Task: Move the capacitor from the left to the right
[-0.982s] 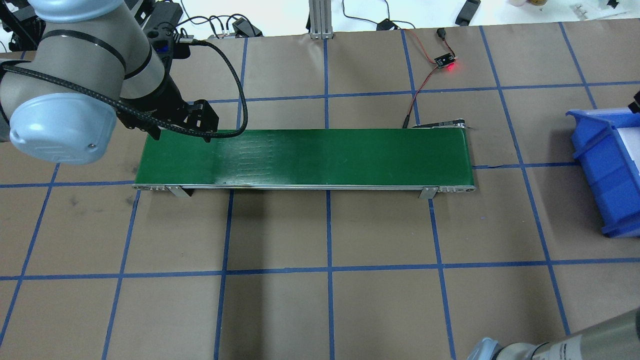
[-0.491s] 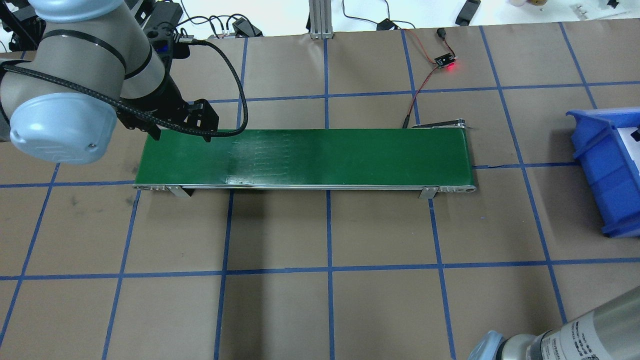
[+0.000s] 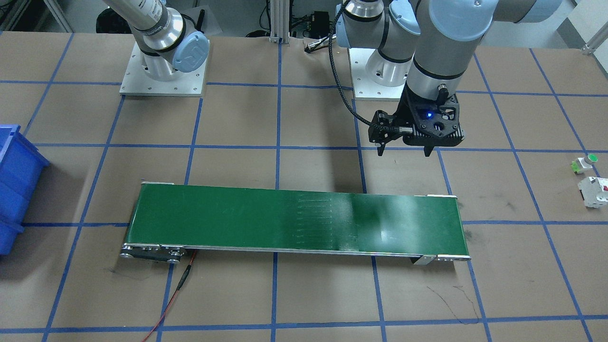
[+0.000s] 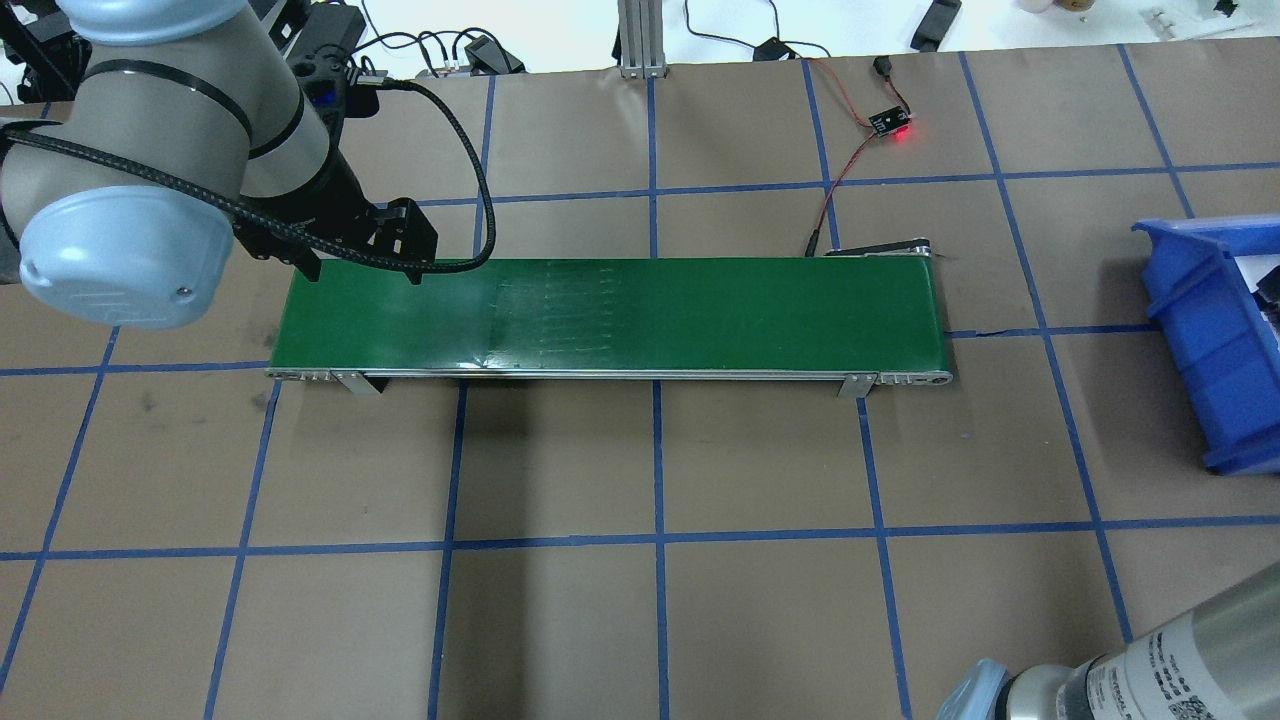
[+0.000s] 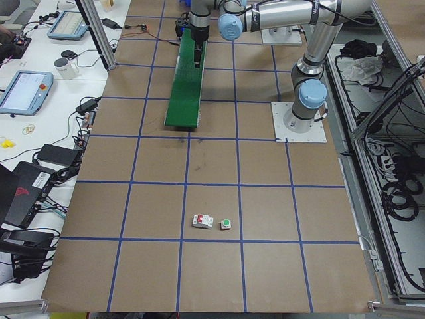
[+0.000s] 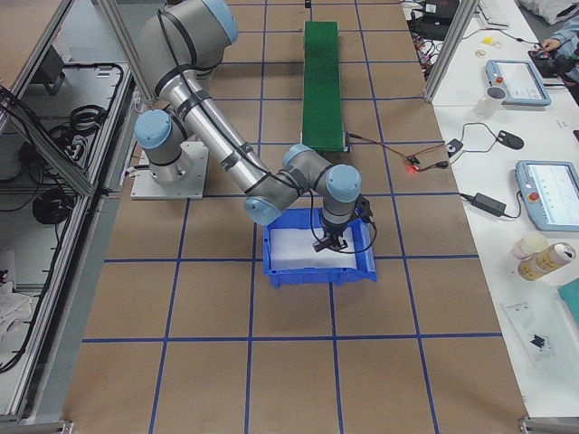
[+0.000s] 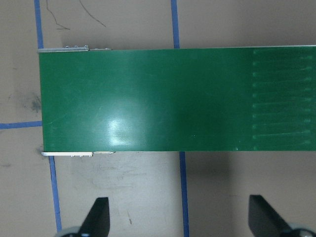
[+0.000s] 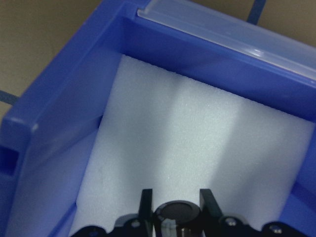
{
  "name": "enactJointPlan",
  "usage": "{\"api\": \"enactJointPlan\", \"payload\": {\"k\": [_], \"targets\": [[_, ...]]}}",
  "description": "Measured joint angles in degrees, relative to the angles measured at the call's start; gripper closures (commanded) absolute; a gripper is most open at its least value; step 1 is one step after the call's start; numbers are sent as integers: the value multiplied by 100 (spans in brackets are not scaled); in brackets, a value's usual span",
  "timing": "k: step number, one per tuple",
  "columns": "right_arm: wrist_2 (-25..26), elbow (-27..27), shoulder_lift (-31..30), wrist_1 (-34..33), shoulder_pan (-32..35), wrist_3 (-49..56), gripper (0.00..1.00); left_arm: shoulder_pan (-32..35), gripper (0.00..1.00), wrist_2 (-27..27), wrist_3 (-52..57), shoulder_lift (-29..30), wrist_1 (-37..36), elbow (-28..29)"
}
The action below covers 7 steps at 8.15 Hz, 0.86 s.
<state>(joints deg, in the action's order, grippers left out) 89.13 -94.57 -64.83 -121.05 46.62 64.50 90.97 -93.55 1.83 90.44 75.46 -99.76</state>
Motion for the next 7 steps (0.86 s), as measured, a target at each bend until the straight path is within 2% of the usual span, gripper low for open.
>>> {"api": "enactJointPlan", "payload": {"k": [2,4,7], "targets": [[4,-16,-103,-29,-8,-48,0,0,0,-2,-2,0,0,0],[-35,-9,-505,139,-8,-82,0,0,0,-5,-4,0,4,0],[-135,69,-1544,1333,220,-377,0,0,0,-8,-52,4,7,5]]}}
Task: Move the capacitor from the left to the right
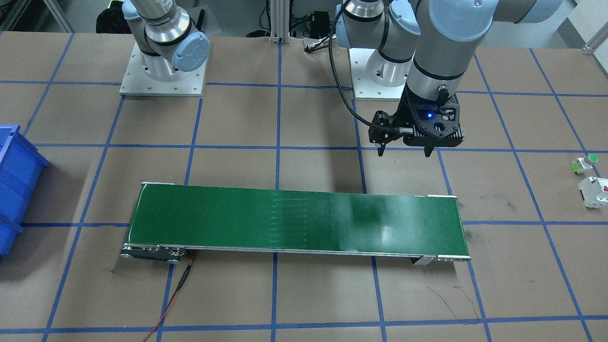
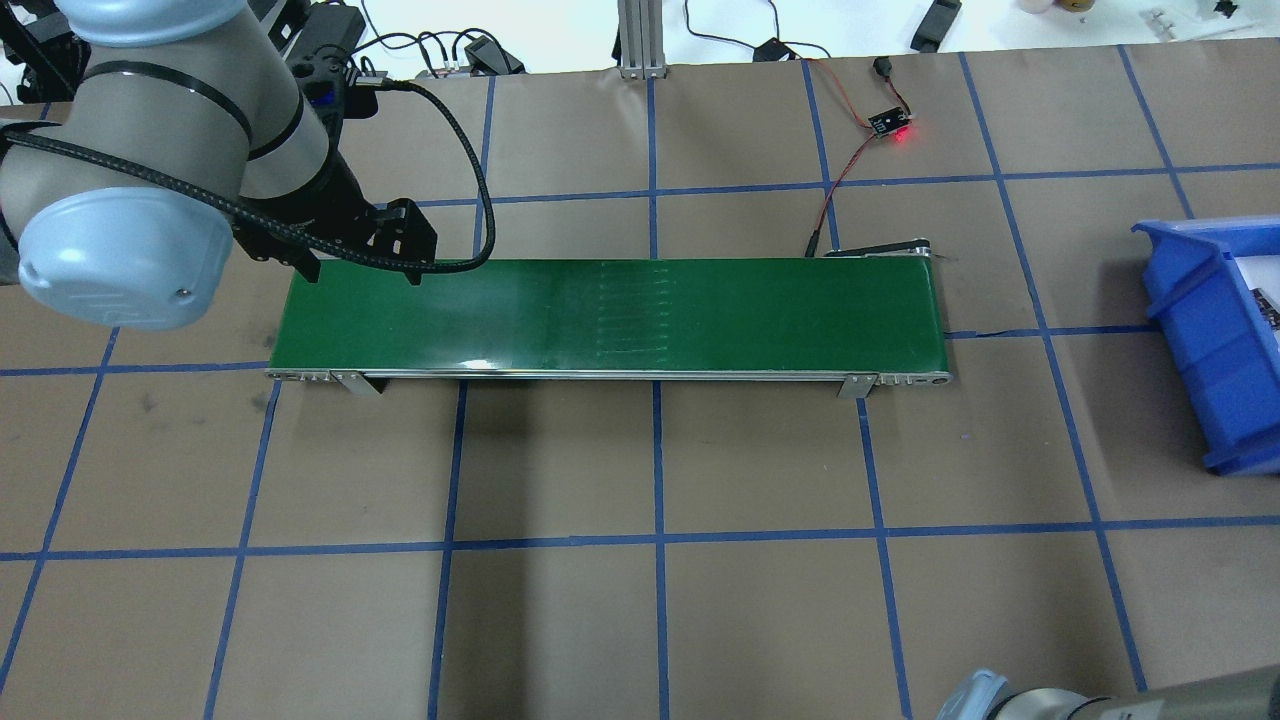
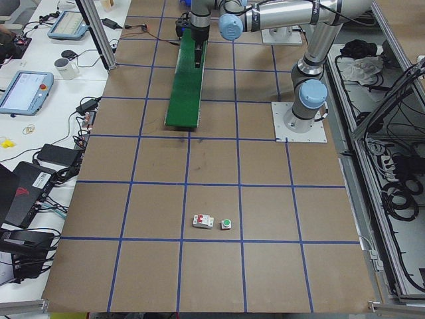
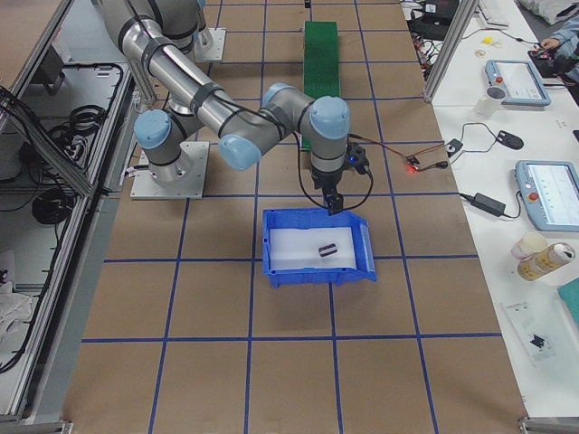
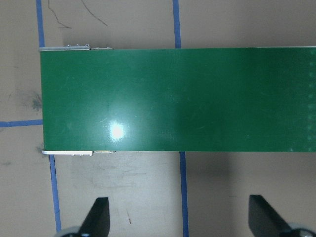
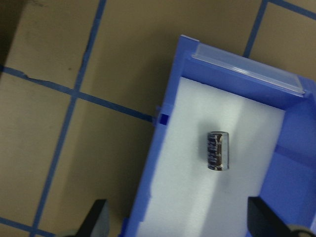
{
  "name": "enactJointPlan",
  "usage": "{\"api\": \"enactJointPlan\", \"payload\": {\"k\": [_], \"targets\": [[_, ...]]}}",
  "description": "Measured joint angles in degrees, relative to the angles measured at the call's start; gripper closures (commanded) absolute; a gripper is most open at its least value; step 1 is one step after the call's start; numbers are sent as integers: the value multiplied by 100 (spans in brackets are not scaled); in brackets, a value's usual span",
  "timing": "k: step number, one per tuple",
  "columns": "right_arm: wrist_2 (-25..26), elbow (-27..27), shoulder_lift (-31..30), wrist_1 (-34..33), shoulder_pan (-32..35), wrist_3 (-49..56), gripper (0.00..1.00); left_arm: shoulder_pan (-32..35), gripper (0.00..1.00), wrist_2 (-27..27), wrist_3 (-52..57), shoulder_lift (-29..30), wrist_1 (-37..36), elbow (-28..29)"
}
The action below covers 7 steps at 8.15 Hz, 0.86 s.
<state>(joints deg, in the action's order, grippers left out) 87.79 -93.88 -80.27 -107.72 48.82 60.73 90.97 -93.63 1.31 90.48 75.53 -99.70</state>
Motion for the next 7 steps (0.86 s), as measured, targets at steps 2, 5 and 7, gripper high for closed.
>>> {"api": "enactJointPlan", "payload": {"k": [2,5,7], "targets": [[-77,40,-551,621,764,-988,0,5,0,4,-69,11,-3,21],[-106,62,-881,925,2772,-3842,0,-1,0,-12,-80,25,104,49],[-58,73,-861,735,4077,-5331,0,-19,0,-1,-79,13,264,66]]}}
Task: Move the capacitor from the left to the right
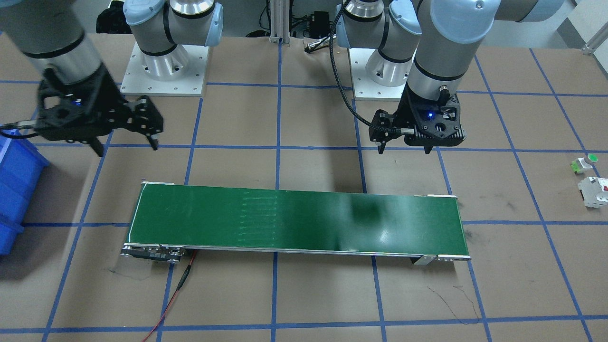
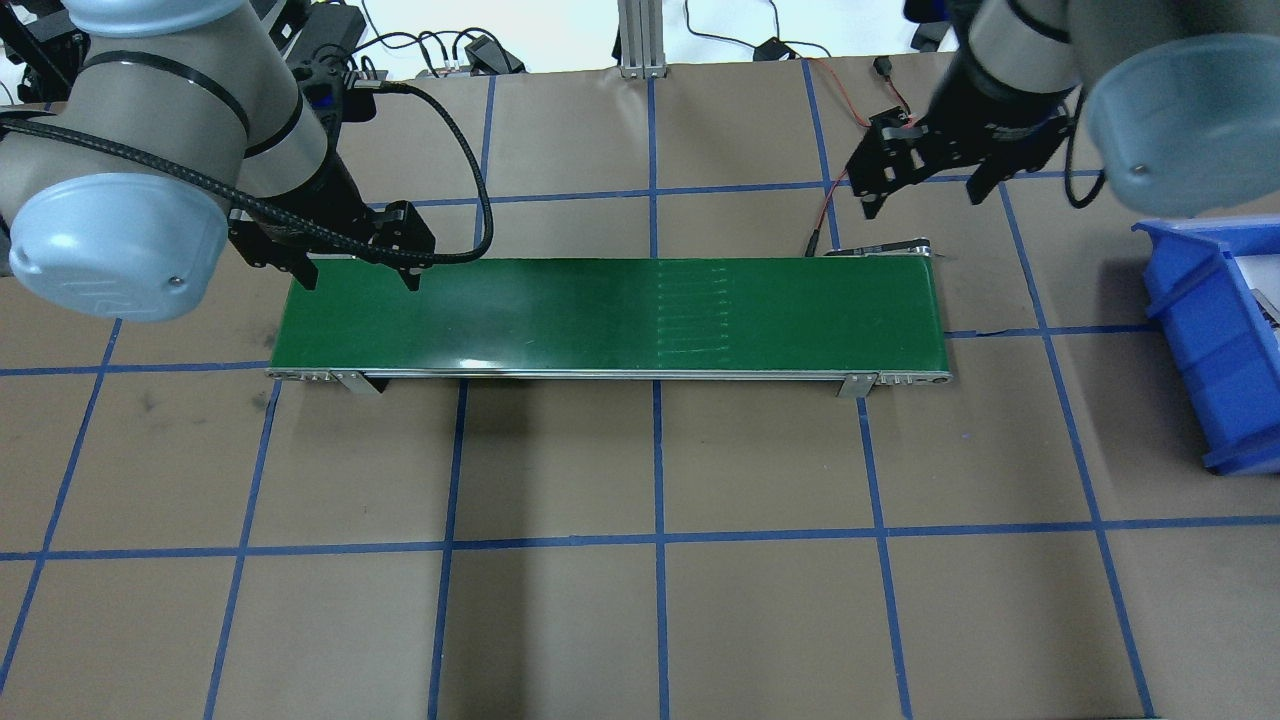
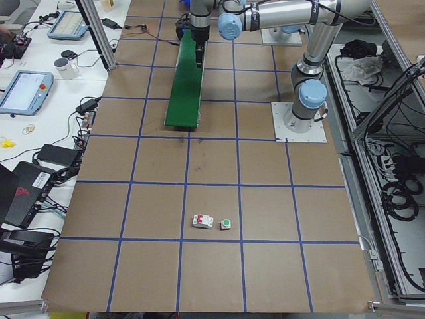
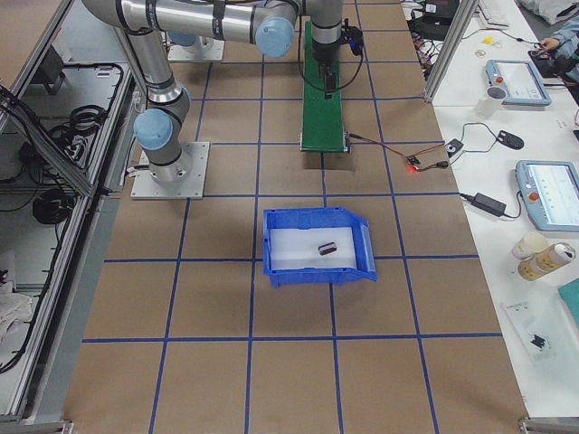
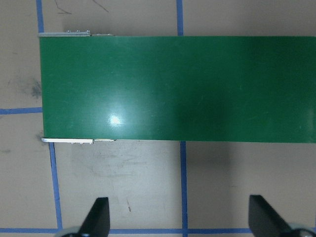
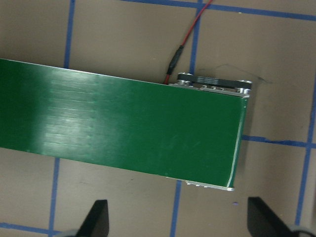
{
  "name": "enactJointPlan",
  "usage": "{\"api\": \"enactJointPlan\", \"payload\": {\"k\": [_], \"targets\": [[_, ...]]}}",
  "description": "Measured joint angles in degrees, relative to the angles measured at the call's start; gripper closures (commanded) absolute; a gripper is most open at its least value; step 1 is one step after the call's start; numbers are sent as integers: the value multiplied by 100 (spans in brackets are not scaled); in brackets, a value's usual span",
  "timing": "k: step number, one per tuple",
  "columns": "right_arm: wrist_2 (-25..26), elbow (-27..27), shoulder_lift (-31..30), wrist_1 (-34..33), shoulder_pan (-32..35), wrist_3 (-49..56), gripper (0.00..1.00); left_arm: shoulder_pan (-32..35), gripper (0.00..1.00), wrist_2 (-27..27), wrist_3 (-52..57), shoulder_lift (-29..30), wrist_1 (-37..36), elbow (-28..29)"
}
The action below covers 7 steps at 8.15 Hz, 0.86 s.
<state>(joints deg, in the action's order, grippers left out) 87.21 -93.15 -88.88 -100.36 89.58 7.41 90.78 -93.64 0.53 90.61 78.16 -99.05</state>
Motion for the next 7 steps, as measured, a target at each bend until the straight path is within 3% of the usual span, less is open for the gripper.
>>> {"api": "enactJointPlan", "payload": {"k": [2,7], "targets": [[-2,-4,32,-14,520,-625,0,-30,0,-2,0,-8,99,3],[-32,-30,16,16,679,-728,0,-34,0,-22,30,-26,121,-16]]}}
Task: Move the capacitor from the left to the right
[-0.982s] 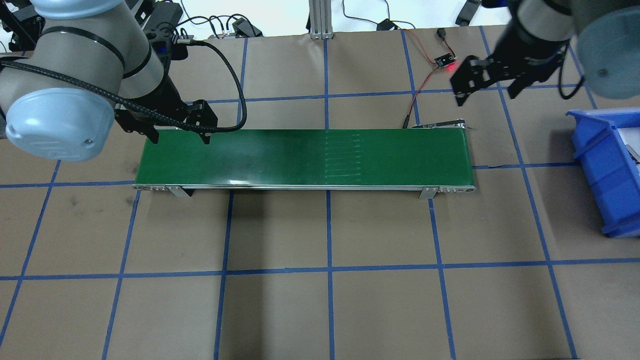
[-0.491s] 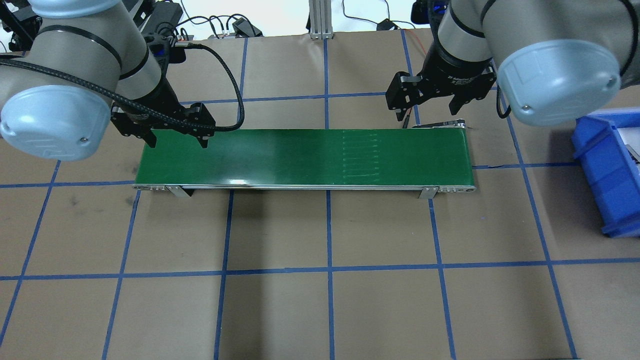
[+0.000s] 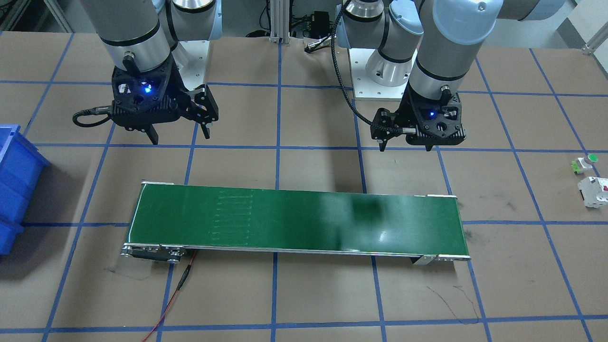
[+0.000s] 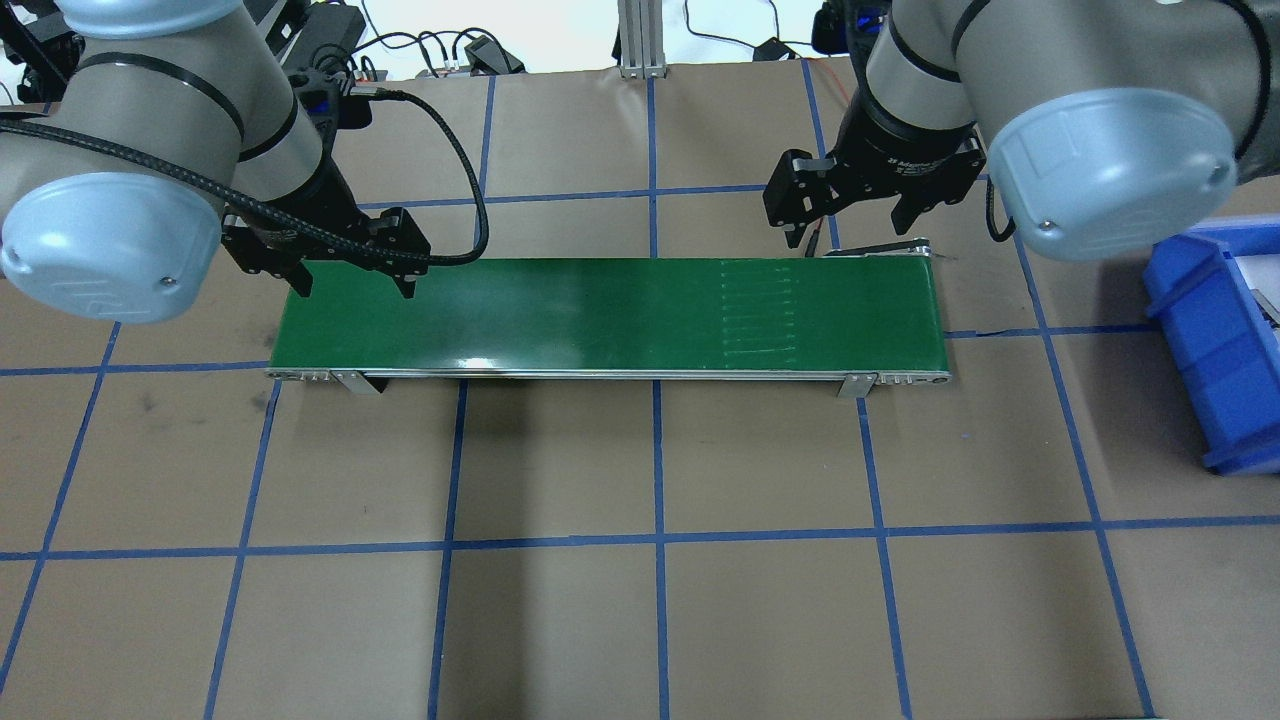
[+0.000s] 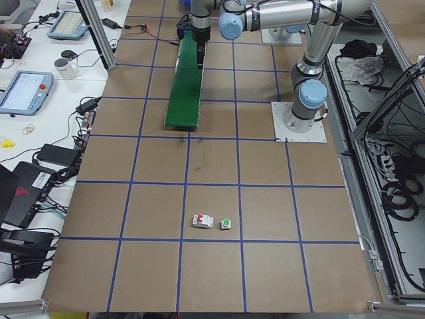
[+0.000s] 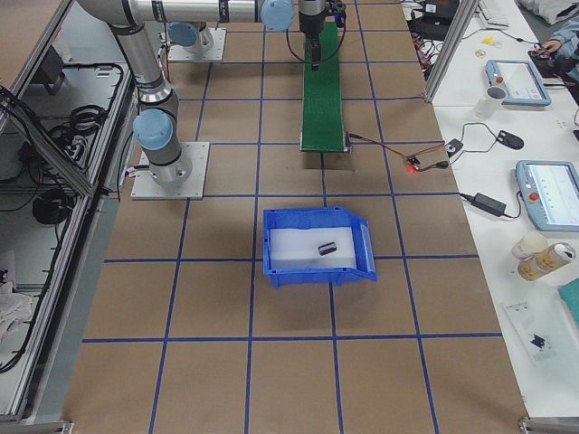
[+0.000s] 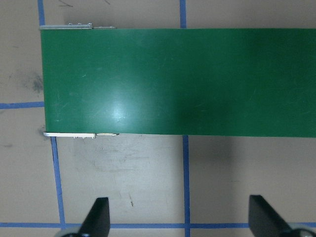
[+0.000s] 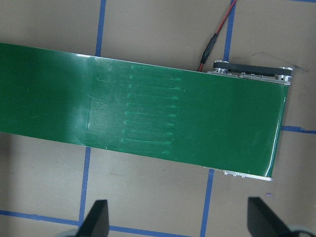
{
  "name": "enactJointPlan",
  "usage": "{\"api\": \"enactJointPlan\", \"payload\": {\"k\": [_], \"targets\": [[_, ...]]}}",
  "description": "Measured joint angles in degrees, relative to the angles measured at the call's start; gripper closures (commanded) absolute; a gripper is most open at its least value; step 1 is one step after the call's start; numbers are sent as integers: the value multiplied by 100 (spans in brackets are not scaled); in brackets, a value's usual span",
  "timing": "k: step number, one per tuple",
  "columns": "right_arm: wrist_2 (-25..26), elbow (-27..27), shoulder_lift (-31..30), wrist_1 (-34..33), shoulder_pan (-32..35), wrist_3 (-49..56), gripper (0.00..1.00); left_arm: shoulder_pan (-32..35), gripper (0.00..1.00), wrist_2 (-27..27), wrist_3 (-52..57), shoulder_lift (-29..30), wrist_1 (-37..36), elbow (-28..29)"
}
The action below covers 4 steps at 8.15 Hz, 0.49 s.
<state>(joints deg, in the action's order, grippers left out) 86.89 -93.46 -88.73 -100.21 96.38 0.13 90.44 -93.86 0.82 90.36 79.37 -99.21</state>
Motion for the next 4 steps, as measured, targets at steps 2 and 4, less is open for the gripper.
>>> {"api": "enactJointPlan", "payload": {"k": [2,4], "targets": [[39,1,0,-3,3,32,0,0,0,2,-4,0,-2,-7],[53,3,3,-7,4,38,0,0,0,1,-20,-3,-3,1]]}}
